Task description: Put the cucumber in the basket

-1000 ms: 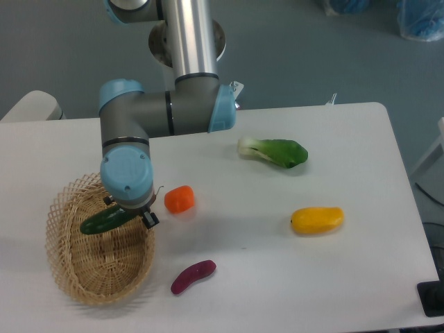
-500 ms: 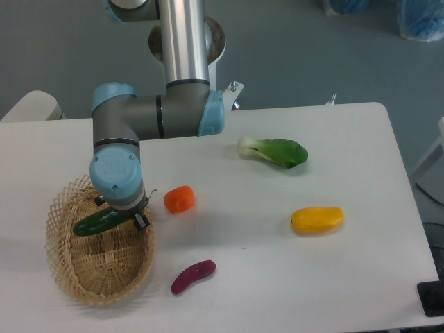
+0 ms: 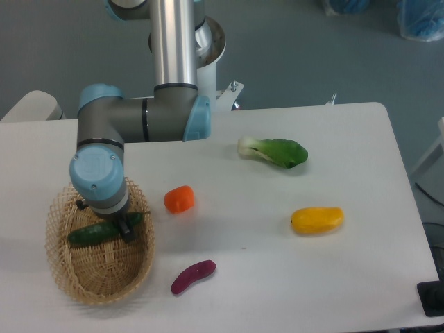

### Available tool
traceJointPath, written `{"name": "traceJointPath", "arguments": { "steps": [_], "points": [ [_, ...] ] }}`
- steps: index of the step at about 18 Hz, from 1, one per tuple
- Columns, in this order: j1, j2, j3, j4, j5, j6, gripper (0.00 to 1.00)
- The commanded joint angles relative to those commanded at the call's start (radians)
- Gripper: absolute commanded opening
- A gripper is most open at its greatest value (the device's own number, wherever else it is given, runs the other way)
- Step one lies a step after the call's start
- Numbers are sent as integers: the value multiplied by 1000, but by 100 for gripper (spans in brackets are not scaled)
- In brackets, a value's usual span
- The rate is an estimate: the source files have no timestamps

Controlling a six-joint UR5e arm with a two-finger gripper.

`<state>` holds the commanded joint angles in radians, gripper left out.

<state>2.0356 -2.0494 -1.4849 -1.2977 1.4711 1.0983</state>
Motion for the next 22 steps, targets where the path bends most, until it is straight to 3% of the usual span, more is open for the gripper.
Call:
{"name": "traceJointPath", "arguments": {
  "steps": [2,8,13,17,19,22],
  "points": [
    [-3,20,-20,-44,0,0,100],
    [-6,32,-20,-42,11,-3,100],
    [92,37,12,-48,57,31,100],
    [207,34,81,-55,43,103,100],
    [242,-7,94,-48,29,113,100],
    [307,-69,165,-49,35,164,100]
  ]
}}
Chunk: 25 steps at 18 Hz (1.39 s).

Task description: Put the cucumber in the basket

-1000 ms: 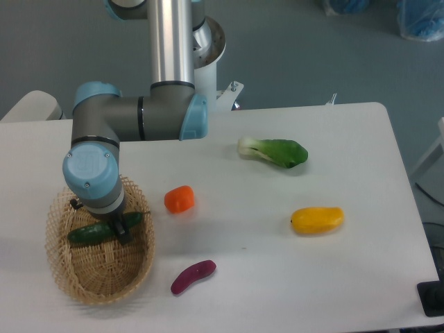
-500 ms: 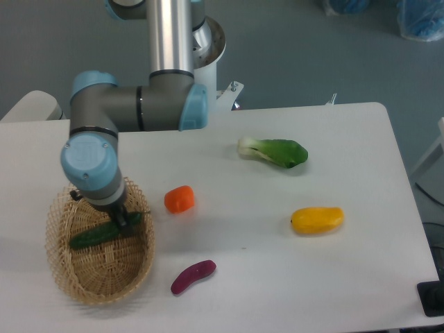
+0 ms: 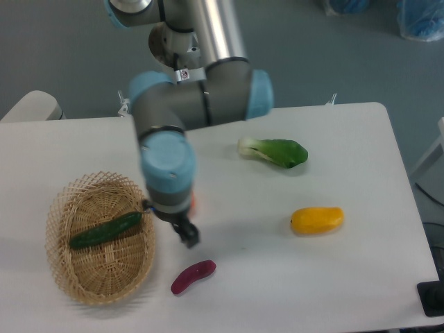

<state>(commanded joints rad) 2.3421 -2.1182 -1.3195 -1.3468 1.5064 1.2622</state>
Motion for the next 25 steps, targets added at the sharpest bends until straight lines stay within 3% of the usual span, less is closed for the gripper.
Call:
{"name": "traceJointPath", "arguments": {
  "steps": [2,4,6,15,25],
  "points": [
    [32,-44,37,5,5,49,100],
    [45,-116,126,14,18,69,100],
    [68,-147,166,9,52,82,100],
    [112,-190,207,12,55,180,100],
    [128,-183,194,17,48,223,100]
  ]
}}
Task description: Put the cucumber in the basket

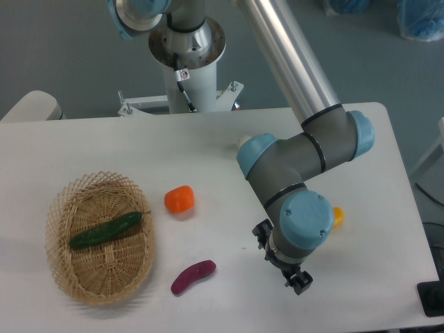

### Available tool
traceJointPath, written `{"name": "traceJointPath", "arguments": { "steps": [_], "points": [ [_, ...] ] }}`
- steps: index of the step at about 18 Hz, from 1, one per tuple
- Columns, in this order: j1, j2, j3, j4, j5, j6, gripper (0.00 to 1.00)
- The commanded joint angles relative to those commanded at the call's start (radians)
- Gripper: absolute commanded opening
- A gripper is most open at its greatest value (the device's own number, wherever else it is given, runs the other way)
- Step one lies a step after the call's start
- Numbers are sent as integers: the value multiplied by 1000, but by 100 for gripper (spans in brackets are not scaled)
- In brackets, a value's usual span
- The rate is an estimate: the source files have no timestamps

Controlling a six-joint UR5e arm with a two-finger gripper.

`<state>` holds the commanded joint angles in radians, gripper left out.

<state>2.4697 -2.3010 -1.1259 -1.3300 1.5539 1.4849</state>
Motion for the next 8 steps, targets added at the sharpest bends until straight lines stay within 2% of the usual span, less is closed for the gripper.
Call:
{"name": "traceJointPath", "arguments": {
  "steps": [8],
  "points": [
    [2,0,-5,5,5,15,100]
  ]
}}
